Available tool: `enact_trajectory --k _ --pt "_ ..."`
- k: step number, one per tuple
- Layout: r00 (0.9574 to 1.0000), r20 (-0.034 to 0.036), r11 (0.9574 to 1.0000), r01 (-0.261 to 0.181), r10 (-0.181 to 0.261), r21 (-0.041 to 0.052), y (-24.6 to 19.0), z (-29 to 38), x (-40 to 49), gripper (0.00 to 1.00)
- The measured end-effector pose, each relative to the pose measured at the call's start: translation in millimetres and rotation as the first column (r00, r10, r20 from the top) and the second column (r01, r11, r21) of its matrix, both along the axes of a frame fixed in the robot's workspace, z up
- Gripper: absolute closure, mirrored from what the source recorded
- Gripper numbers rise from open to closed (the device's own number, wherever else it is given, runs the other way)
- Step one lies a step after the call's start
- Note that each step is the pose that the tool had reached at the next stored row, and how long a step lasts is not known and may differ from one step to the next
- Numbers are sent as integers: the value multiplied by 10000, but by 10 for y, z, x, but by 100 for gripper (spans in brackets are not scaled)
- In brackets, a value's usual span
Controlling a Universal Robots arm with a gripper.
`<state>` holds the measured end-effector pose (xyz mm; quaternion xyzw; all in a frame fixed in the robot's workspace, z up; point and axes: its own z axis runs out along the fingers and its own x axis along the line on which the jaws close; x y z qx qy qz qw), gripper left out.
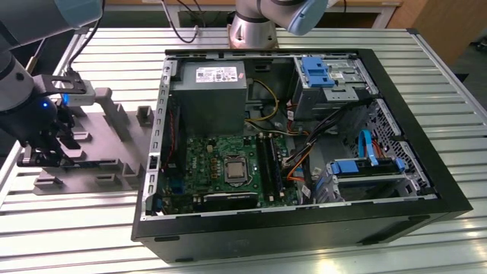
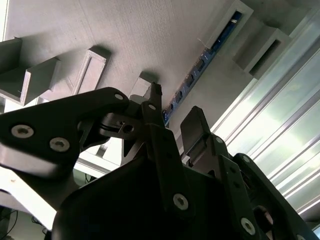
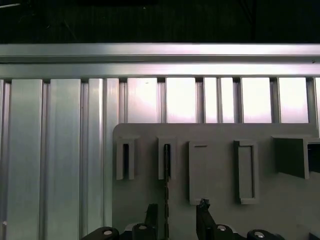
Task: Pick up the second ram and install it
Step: 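Pick up the second ram and move it above second insertion slot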
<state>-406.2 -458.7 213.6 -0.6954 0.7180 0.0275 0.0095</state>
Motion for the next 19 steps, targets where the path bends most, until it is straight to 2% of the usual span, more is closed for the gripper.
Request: enact_trajectory --k 7,13,19 --pt "10000 -3 10000 -1 1 3 -6 -16 1 57" --pt "10000 -81 10000 0 0 2 -42 -105 0 57" --pt "9999 -102 10000 0 0 0 -54 -178 0 57"
